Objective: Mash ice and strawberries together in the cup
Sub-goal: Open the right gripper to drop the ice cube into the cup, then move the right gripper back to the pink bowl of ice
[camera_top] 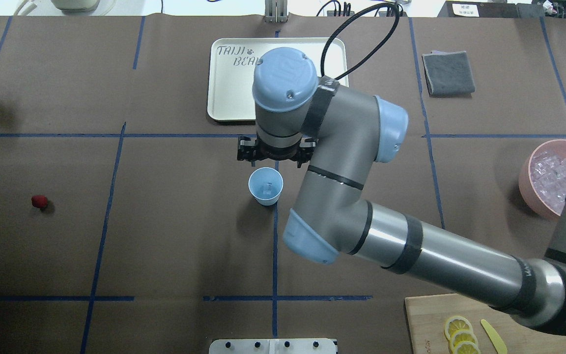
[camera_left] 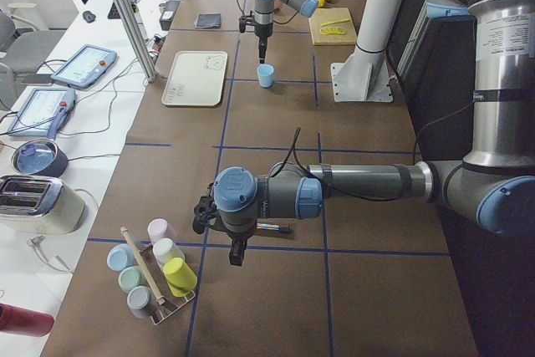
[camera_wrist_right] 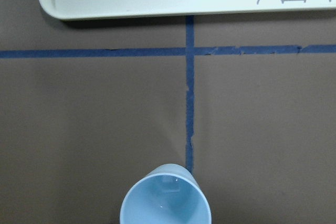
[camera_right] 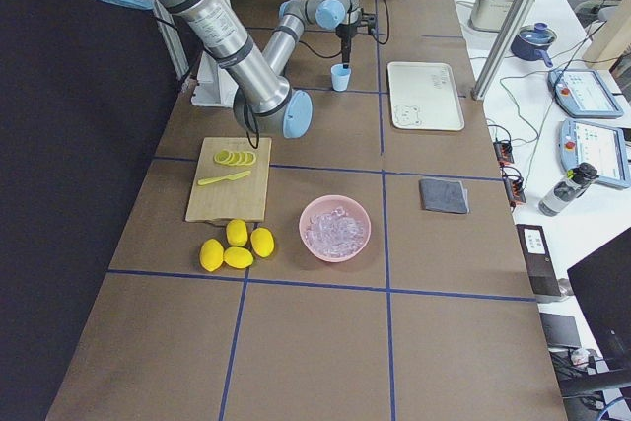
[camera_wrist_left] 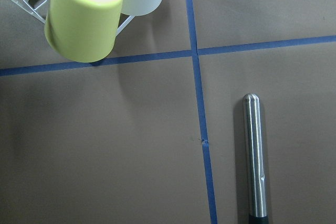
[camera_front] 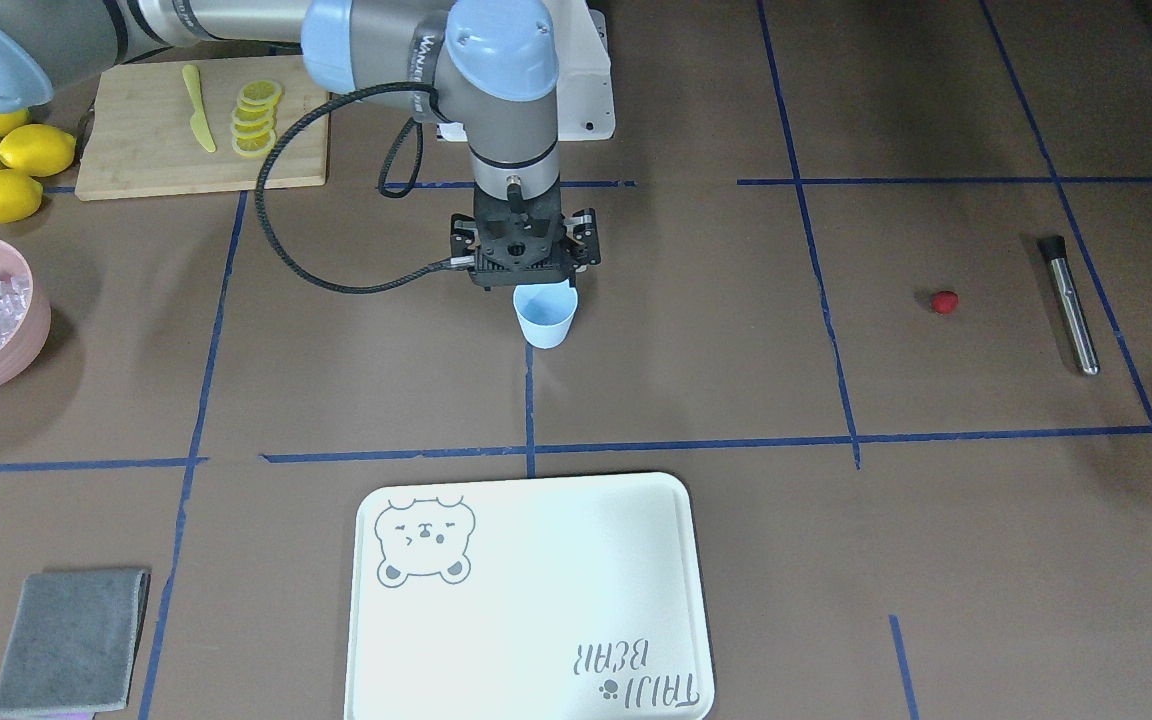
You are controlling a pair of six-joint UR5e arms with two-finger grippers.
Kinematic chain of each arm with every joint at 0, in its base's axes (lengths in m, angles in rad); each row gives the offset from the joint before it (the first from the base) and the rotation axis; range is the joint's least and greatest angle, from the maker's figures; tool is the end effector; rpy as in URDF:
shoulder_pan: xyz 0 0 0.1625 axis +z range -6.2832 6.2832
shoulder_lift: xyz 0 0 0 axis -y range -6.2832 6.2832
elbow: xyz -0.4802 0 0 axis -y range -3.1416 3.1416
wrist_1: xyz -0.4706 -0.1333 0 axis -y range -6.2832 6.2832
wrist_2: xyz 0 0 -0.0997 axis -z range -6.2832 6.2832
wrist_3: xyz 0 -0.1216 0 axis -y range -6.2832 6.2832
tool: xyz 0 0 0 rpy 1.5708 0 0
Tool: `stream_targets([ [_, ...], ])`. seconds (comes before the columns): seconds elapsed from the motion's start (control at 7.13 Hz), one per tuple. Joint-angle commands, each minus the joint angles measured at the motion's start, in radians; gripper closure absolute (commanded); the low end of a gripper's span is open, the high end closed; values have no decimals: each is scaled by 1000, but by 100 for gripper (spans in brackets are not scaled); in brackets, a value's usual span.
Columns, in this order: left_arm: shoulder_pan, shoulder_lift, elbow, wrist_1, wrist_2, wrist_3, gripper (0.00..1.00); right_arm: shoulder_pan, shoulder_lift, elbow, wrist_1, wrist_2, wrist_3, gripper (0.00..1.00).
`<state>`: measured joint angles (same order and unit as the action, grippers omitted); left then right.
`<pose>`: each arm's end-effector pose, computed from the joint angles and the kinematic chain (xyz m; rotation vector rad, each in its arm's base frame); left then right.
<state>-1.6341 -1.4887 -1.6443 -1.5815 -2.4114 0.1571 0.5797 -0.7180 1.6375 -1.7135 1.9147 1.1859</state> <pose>-0.0762 -0.5273 0.7260 0.0945 0.8356 0.0891 -0.6173 -0.5145 0.1159 0.0675 -0.8321 0.0498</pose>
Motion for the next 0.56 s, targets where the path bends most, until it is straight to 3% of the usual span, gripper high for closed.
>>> stream_targets([
  [0.0, -1, -2, -3, 0, -2, -1, 0, 148, -233, 254, -2, 68, -148, 1],
  [0.14, -1, -2, -15, 0, -2, -1, 0, 198, -345, 350, 0, 78, -229, 1],
  [0.42, 0, -7, -25, 3, 0, -2, 0, 323, -548, 425, 12, 174, -430, 1],
])
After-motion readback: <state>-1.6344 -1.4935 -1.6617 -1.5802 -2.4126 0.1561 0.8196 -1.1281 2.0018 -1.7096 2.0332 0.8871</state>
